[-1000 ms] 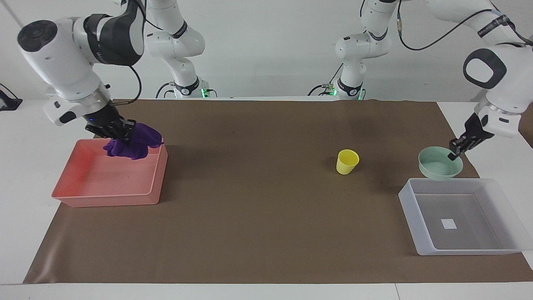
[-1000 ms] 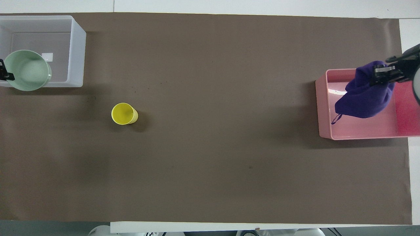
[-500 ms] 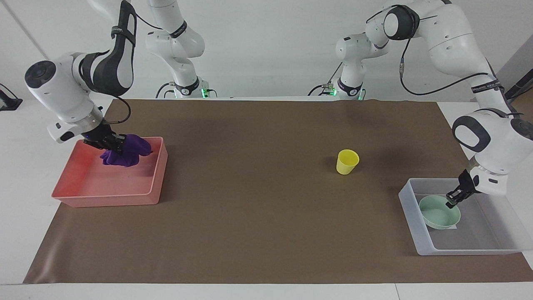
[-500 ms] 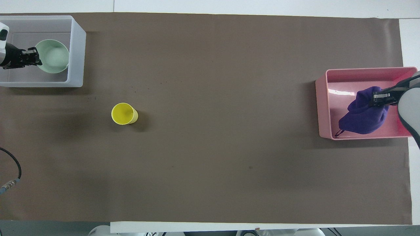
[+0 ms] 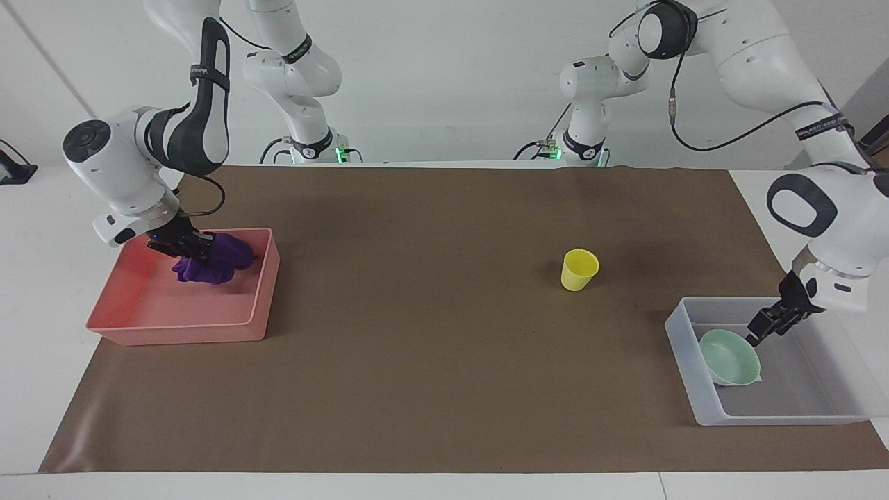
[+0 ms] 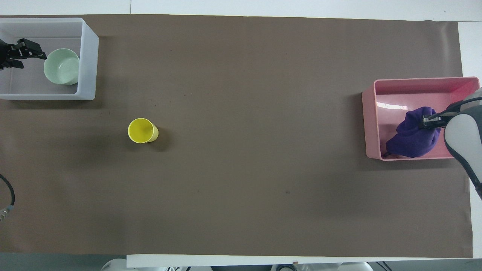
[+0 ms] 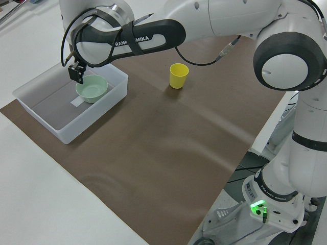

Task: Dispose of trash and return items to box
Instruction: 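Grasp the yellow cup with the left gripper, then carry the yellow cup into the clear bin with the left gripper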

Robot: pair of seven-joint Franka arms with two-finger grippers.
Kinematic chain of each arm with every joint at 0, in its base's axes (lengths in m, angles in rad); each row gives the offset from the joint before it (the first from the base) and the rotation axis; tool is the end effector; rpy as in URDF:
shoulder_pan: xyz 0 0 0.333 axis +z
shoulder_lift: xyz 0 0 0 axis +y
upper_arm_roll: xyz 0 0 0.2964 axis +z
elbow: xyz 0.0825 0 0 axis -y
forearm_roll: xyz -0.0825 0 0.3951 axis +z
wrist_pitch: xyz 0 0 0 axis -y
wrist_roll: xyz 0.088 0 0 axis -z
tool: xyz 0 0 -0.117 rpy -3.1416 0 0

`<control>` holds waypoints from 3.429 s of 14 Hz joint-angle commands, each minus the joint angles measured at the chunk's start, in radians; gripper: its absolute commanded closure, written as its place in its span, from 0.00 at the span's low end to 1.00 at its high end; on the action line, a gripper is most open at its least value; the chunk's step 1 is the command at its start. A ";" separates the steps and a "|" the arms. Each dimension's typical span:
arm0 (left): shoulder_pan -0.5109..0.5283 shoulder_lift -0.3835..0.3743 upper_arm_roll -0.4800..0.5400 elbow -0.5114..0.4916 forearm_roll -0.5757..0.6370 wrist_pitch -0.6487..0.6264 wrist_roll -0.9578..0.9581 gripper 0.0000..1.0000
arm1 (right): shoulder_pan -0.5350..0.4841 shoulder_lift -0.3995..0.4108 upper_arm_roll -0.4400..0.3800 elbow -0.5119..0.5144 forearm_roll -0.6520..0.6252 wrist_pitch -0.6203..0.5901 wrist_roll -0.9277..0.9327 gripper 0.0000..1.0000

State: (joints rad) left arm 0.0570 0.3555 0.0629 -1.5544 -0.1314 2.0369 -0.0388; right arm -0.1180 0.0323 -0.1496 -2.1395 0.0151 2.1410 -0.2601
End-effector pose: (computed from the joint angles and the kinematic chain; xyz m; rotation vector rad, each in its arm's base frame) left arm 0.6794 0.0686 0.4244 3.0250 0.3111 0.2007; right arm 0.5296 -0.1443 0.3518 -3.1258 0.0248 0.0427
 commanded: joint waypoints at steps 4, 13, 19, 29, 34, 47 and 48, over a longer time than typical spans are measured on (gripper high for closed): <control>-0.256 -0.364 0.006 -0.376 0.013 -0.207 -0.169 0.00 | -0.009 -0.008 0.013 -0.023 -0.006 0.051 -0.063 0.32; -0.413 -0.451 -0.003 -0.789 0.016 0.205 -0.246 0.06 | 0.099 0.006 0.039 0.171 0.003 -0.186 0.054 0.00; -0.411 -0.417 -0.003 -0.803 0.016 0.259 -0.266 1.00 | 0.158 -0.028 0.041 0.390 -0.013 -0.540 0.108 0.00; -0.260 -0.314 0.012 -0.251 0.021 -0.163 -0.317 1.00 | 0.158 -0.114 0.041 0.491 -0.004 -0.739 0.098 0.00; -0.059 -0.086 0.015 -0.032 0.125 -0.008 -0.228 1.00 | 0.196 -0.123 0.041 0.469 -0.013 -0.692 0.105 0.00; -0.037 -0.007 0.005 -0.055 0.119 0.016 -0.213 0.00 | 0.189 -0.132 0.039 0.444 -0.010 -0.682 0.110 0.00; -0.040 -0.041 0.005 -0.024 0.121 -0.038 -0.208 0.00 | 0.189 -0.132 0.039 0.444 -0.010 -0.682 0.110 0.00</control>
State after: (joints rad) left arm 0.0299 0.3708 0.0631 -1.6298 -0.0180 2.1060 -0.2614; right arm 0.0748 -0.0926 -0.1120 -1.6804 0.0105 1.4418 -0.1578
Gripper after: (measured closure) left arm 0.608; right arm 0.000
